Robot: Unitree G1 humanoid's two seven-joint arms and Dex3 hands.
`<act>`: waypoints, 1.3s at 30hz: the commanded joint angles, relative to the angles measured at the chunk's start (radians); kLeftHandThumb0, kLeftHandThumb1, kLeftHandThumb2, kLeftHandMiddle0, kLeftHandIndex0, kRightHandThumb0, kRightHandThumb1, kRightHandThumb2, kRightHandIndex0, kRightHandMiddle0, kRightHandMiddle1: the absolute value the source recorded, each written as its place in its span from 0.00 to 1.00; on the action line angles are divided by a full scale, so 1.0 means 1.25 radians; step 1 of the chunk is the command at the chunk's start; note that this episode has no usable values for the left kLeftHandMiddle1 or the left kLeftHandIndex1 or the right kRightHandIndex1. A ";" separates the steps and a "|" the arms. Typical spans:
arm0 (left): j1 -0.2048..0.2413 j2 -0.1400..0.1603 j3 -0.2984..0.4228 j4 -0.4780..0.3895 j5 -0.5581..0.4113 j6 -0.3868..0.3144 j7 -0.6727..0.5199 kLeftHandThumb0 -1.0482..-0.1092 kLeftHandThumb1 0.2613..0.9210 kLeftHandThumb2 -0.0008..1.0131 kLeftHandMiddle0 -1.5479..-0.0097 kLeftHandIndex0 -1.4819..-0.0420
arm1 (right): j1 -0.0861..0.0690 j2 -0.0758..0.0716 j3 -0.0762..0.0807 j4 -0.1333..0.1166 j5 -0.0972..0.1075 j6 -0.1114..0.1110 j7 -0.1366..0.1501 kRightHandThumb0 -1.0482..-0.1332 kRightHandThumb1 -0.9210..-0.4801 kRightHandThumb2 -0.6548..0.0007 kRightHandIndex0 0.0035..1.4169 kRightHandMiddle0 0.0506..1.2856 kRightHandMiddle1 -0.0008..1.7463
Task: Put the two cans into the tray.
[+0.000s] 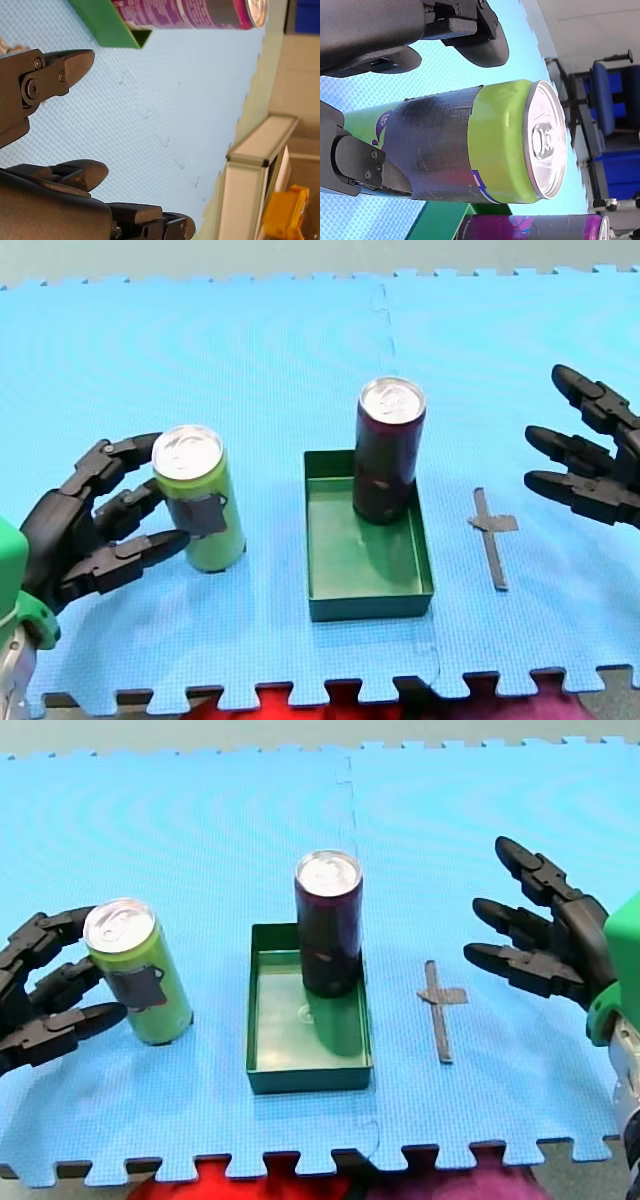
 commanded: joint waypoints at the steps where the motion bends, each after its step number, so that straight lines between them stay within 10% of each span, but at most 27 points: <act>1: -0.007 0.007 -0.002 0.007 0.003 -0.007 -0.005 0.00 0.85 0.00 0.82 0.99 | -0.003 -0.001 -0.002 -0.003 0.002 -0.003 0.000 0.03 0.19 1.00 0.29 0.05 0.00; 39: -0.073 -0.003 -0.017 0.129 0.021 -0.120 -0.053 0.00 1.00 0.07 0.88 0.99 | -0.001 -0.002 -0.003 -0.011 0.004 -0.005 -0.005 0.00 0.12 0.99 0.29 0.05 0.00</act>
